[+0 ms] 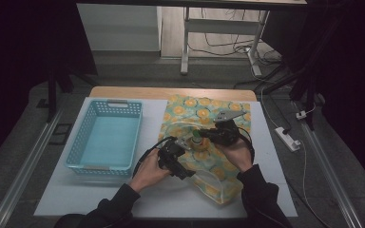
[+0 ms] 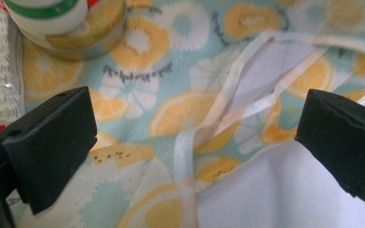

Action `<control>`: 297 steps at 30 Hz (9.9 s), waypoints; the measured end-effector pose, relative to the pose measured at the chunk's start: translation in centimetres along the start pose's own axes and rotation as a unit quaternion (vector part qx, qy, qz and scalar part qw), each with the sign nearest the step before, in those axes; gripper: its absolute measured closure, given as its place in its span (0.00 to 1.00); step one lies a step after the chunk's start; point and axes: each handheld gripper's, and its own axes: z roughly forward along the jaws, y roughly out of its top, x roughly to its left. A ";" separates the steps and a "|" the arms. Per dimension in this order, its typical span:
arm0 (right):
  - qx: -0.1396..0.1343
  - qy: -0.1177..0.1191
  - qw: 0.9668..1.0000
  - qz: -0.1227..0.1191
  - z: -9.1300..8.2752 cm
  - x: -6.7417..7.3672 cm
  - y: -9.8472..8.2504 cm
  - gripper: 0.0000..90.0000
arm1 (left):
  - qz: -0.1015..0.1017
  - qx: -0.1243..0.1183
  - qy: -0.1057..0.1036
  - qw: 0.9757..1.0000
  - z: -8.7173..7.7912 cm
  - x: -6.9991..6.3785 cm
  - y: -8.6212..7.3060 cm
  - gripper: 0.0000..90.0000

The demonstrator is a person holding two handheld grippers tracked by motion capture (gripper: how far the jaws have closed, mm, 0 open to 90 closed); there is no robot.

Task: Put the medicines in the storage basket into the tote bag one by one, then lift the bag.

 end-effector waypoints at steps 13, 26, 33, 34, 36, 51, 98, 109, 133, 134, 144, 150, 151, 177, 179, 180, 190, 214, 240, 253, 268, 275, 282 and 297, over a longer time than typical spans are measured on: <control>0.004 0.003 1.000 -0.002 0.1 0.1 0.0 1.00 | 0.013 0.019 0.021 1.000 1.2 0.2 -0.7 0.03; 0.004 0.002 1.000 -0.002 0.1 0.1 0.0 1.00 | -0.011 0.030 0.022 0.999 1.2 1.0 -1.4 0.52; 0.007 0.003 1.000 -0.002 0.3 0.2 -0.1 1.00 | -0.017 0.038 0.029 0.999 1.0 0.9 -1.3 0.83; 0.008 0.004 1.000 -0.001 0.4 0.2 -0.1 1.00 | -0.018 0.038 0.028 0.999 1.0 0.9 -1.3 0.88; 0.009 0.005 1.000 -0.003 0.5 0.2 -0.1 1.00 | -0.020 0.038 0.027 0.999 1.0 0.9 -1.3 0.92; 0.010 0.008 1.000 -0.006 0.5 0.4 0.0 1.00 | -0.085 0.028 0.026 0.996 -0.3 0.9 -0.6 0.99; 0.023 0.030 0.998 -0.048 -2.9 3.9 4.8 1.00 | -0.114 -0.088 -0.037 0.989 -10.4 2.2 2.9 0.99; 0.026 0.044 0.997 -0.051 -3.9 4.5 7.1 1.00 | -0.125 -0.116 -0.053 0.984 -13.9 3.3 4.5 0.99; -0.032 0.039 0.996 -0.080 -7.8 4.8 14.1 1.00 | -0.119 -0.196 -0.033 0.973 -21.8 5.0 8.8 0.99; -0.035 0.037 0.995 -0.082 -8.0 4.8 14.5 1.00 | -0.117 -0.199 -0.028 0.973 -22.2 4.9 9.1 0.99; -0.051 0.009 0.994 -0.098 -9.5 4.9 17.6 1.00 | -0.120 -0.230 0.005 0.966 -25.6 5.3 10.6 0.99; -0.063 -0.007 0.993 -0.095 -10.3 4.5 19.4 1.00 | -0.129 -0.241 0.015 0.962 -26.7 5.9 11.3 0.99; -0.064 -0.010 0.993 -0.095 -10.3 4.5 19.6 1.00 | -0.130 -0.243 0.017 0.961 -26.8 5.9 11.4 0.99; -0.020 -0.015 0.999 -0.044 -6.1 1.2 15.0 1.00 | -0.119 -0.194 0.037 0.973 -19.8 7.7 11.3 0.98; -0.019 -0.012 0.999 -0.040 -5.7 1.0 14.5 1.00 | -0.118 -0.188 0.040 0.974 -19.3 8.0 11.3 0.98; -0.019 -0.012 0.999 -0.038 -5.6 0.9 14.3 1.00 | -0.118 -0.187 0.041 0.974 -19.0 8.1 11.3 0.97; -0.021 -0.006 1.000 -0.015 -5.2 0.2 13.3 0.90 | -0.111 -0.179 0.042 0.977 -18.3 8.8 10.4 0.75; -0.035 -0.005 0.999 0.010 -5.3 0.5 13.2 0.58 | -0.043 -0.168 0.082 0.981 -19.6 6.7 8.7 0.19; -0.040 0.002 0.999 0.010 -5.5 0.9 12.2 0.38 | -0.058 -0.159 0.088 0.982 -22.3 6.0 3.5 0.00; -0.041 0.000 0.999 0.007 -4.6 1.8 10.3 0.28 | -0.077 -0.161 0.079 0.981 -21.9 5.9 -0.5 0.00; -0.036 0.001 0.999 0.003 -3.0 3.5 7.5 0.04 | -0.097 -0.182 0.074 0.976 -20.9 4.6 -4.3 0.00; -0.031 0.011 0.999 0.004 -2.6 4.0 5.9 0.01 | -0.100 -0.190 0.080 0.973 -20.2 3.6 -5.9 0.00; -0.028 0.010 1.000 0.006 -2.4 4.1 4.3 0.01 | -0.103 -0.198 0.094 0.970 -19.5 2.6 -7.1 0.00; -0.043 -0.017 0.999 0.004 -2.5 4.6 1.8 0.00 | -0.125 -0.216 0.086 0.965 -16.8 1.1 -9.6 0.00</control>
